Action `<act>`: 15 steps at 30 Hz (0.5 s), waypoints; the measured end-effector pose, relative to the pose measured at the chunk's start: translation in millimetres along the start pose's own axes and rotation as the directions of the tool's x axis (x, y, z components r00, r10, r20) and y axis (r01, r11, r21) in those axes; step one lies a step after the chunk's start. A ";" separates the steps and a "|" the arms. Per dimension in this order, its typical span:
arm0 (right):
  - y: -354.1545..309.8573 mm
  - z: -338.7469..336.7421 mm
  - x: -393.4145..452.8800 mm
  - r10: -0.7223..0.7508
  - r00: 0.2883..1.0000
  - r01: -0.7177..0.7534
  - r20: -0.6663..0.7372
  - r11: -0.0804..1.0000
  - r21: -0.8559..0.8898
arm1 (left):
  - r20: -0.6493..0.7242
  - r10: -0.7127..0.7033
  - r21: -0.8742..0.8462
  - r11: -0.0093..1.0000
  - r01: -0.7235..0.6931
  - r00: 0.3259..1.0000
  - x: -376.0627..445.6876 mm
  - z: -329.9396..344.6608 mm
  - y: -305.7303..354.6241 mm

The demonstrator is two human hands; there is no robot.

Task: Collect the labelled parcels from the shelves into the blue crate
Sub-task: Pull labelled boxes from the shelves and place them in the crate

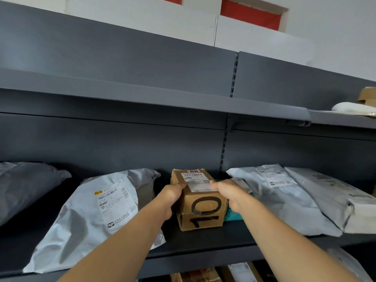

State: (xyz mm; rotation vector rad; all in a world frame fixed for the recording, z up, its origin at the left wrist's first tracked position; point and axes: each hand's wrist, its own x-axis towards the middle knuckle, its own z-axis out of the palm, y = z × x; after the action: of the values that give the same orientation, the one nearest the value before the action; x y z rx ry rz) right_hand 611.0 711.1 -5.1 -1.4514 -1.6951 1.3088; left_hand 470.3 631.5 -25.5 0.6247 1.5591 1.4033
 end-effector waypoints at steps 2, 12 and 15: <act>-0.2 1.6 -4.7 -0.029 0.999 0.029 -0.013 0.999 -0.014 | 0.009 0.013 -0.058 0.998 -0.012 1.000 -0.4 -0.1 -0.4; -1.4 -0.6 -18.1 -0.281 0.960 0.276 -0.006 0.936 0.218 | 0.020 0.295 -0.225 0.932 -0.283 0.955 -24.6 -7.1 12.8; -0.4 -1.0 -27.6 -0.320 0.948 0.307 -0.002 0.909 0.282 | 0.014 0.347 -0.192 0.921 -0.338 0.938 -32.3 -10.5 14.7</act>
State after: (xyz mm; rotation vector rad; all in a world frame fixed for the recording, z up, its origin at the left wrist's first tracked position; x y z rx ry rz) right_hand 619.1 685.3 0.6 -0.9499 -1.6127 1.3404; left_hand 472.7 602.4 -2.8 0.8388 1.3007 1.7588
